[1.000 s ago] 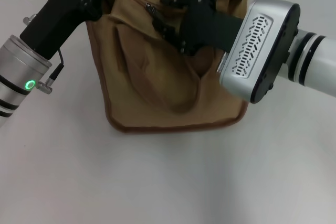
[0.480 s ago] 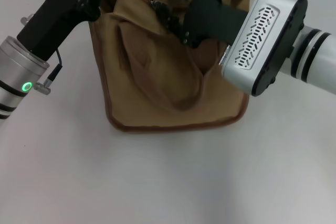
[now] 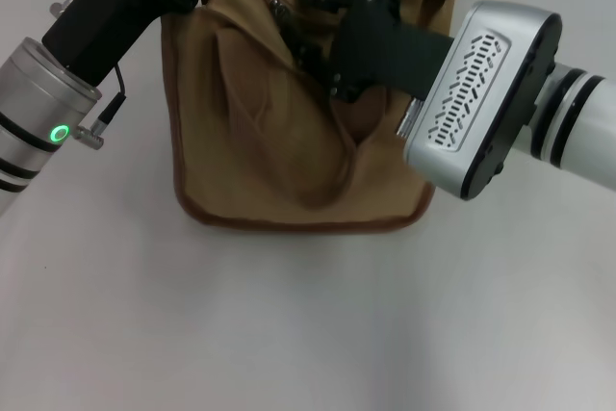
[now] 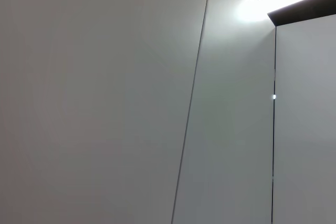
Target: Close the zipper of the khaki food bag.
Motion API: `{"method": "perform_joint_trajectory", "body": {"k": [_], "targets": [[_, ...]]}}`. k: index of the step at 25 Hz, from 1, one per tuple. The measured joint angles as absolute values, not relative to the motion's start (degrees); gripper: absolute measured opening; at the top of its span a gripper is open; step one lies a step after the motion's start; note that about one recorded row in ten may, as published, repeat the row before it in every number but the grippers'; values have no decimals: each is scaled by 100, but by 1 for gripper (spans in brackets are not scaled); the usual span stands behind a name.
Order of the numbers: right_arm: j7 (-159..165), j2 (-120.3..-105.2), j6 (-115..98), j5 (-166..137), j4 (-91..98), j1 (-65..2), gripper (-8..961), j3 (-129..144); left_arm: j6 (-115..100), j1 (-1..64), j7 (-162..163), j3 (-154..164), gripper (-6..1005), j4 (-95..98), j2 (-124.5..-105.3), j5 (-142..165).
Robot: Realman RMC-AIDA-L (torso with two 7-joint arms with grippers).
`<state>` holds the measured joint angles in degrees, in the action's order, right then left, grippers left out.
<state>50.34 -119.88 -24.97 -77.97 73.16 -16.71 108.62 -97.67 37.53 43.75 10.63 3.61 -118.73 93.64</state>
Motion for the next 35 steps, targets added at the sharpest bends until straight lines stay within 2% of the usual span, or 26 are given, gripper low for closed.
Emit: {"method": "perform_joint_trajectory", "body": {"k": [16, 28, 32, 34, 35], "targets": [[5012, -11989, -1972, -7819, 7356, -1821, 393, 11173, -9756, 3771, 4377, 1101, 117, 350, -11890, 9360], [5193, -11986, -2047, -7648, 8052, -1318, 394, 11036, -9760, 3874, 4377, 1077, 120, 463, -11874, 9313], [6110, -11972, -2725, -7479, 8400, -1098, 393, 10419, -9765, 3978, 4428, 1074, 121, 520, -11871, 9313], [6941, -11948, -3482, -7474, 8494, -1028, 393, 9874, -9783, 4025, 4537, 1076, 121, 580, -11871, 9313], [8038, -11924, -4589, -7487, 8399, -1095, 393, 9008, -9786, 4062, 4616, 1092, 122, 628, -11877, 9314]]}}
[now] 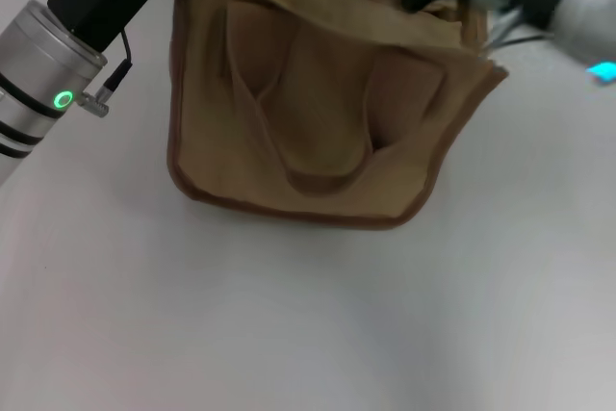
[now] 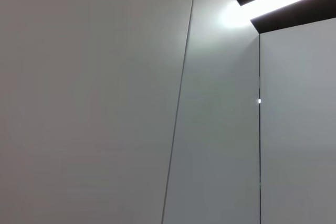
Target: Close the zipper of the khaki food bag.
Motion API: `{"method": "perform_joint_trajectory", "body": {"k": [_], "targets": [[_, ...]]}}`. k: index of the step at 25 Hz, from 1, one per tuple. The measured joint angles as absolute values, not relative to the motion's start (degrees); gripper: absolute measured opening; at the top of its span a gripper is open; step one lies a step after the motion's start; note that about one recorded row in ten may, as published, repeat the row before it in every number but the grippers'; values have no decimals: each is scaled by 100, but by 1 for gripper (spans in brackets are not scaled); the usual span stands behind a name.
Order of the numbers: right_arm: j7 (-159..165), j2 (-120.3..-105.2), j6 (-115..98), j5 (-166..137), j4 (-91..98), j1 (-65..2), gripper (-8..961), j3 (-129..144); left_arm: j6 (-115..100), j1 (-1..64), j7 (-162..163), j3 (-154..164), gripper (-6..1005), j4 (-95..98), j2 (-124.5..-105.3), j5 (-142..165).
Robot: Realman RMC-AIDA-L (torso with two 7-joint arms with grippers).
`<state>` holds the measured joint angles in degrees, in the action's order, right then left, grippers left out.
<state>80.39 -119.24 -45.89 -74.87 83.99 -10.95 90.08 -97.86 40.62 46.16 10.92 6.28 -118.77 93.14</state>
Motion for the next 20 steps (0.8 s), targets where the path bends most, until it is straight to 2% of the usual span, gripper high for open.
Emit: {"method": "perform_joint_trajectory", "body": {"k": [4, 5, 8, 10, 11, 12, 18, 20], "targets": [[9266, -11878, -6268, -7520, 7818, -1474, 393, 7707, -9786, 4085, 4628, 1104, 122, 640, -11888, 9316], [9662, -11805, -7212, -7532, 7218, -1782, 393, 6931, -9789, 4100, 4628, 1106, 123, 639, -11894, 9323], [9799, -11727, -7795, -7553, 6721, -1968, 394, 6406, -9794, 4111, 4628, 1106, 123, 633, -11895, 9335], [9781, -11596, -8336, -7639, 6154, -2085, 394, 5916, -9798, 4120, 4629, 1107, 124, 621, -11897, 9355], [9781, -11596, -8336, -7639, 6154, -2085, 394, 5916, -9798, 4120, 4629, 1107, 124, 621, -11897, 9355], [9734, -11528, -8607, -7729, 5965, -2101, 393, 5767, -9805, 4124, 4630, 1113, 124, 620, -11898, 9356], [9716, -11471, -9185, -8086, 5918, -2184, 393, 5700, -9853, 4124, 4645, 1172, 125, 614, -11900, 9359], [9722, -11560, -9086, -8525, 6021, -2358, 393, 5679, -9873, 4123, 4645, 1236, 126, 609, -11900, 9360]]}}
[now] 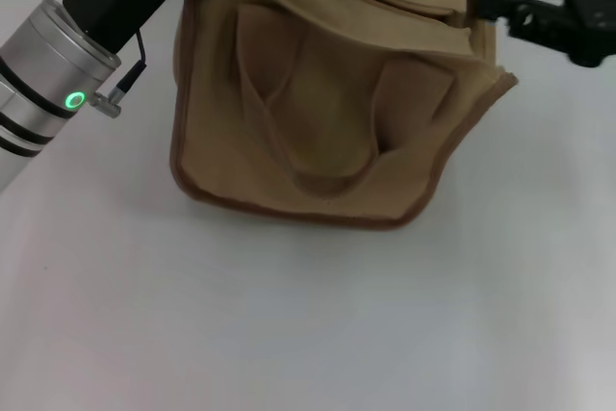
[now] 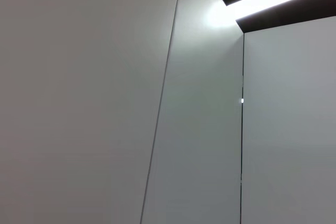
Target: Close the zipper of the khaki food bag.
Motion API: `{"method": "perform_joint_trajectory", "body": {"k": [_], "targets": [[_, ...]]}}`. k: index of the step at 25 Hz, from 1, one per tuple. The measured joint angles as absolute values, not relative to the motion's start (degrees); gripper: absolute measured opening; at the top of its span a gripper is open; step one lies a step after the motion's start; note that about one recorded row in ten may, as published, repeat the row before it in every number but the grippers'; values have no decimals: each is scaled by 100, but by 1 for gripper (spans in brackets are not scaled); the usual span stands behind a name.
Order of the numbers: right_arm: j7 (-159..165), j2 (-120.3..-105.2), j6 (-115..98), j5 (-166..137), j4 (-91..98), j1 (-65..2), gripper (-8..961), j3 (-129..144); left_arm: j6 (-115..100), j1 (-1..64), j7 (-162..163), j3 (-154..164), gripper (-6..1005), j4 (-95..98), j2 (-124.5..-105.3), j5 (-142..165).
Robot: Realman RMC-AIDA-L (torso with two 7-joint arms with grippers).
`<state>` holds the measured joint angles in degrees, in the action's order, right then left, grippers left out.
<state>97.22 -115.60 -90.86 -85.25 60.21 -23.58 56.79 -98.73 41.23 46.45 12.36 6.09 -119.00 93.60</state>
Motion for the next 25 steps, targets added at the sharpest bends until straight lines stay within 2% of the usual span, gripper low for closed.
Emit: {"method": "perform_joint_trajectory", "body": {"k": [1, 7, 9, 25], "targets": [[9722, -11560, -9086, -8525, 6021, -2358, 393, 5679, -9873, 4123, 4645, 1236, 126, 609, -11900, 9360], [9698, -11863, -8292, -9211, 6256, -2774, 394, 5684, -9952, 4101, 4651, 1274, 127, 582, -11910, 9361], [9682, -11907, -8098, -9382, 6290, -2894, 394, 5741, -9981, 4097, 4653, 1281, 128, 560, -11910, 9361], [9468, -11927, -7838, -9488, 6511, -2940, 394, 6567, -10010, 4071, 4609, 1292, 131, 536, -11909, 9361]]}}
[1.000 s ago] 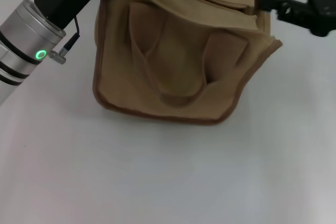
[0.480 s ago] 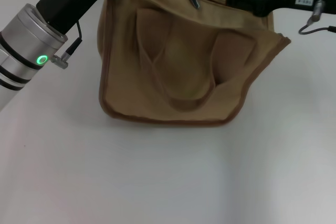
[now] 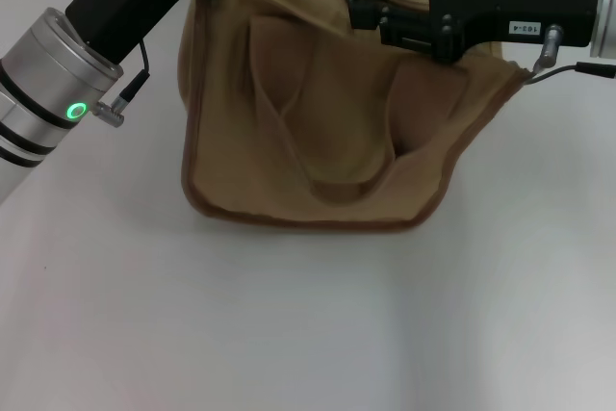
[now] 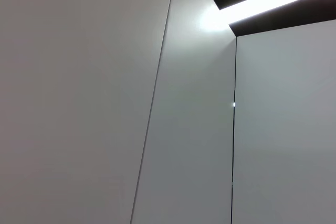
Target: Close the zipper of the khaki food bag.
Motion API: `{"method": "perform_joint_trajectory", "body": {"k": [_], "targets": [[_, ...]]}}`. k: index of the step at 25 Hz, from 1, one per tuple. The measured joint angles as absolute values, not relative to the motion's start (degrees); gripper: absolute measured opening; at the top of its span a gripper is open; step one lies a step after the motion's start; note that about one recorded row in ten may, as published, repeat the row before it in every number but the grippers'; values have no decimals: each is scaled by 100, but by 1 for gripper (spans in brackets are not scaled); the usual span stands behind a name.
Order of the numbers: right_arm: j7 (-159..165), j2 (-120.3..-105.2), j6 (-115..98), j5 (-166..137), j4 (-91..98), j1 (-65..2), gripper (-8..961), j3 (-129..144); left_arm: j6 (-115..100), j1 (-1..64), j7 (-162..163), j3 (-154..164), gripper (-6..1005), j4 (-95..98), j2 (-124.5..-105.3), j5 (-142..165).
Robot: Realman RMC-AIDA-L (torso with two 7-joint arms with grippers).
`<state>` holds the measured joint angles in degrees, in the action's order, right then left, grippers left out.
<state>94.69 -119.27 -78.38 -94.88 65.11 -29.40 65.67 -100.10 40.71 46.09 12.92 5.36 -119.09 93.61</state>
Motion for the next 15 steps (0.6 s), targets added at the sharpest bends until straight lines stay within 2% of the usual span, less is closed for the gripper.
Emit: {"method": "perform_joint_trajectory", "body": {"k": [15], "targets": [[9735, -11927, -7822, -9448, 6199, -2976, 394, 6550, -10051, 4121, 4597, 1351, 134, 536, -11909, 9325]]}}
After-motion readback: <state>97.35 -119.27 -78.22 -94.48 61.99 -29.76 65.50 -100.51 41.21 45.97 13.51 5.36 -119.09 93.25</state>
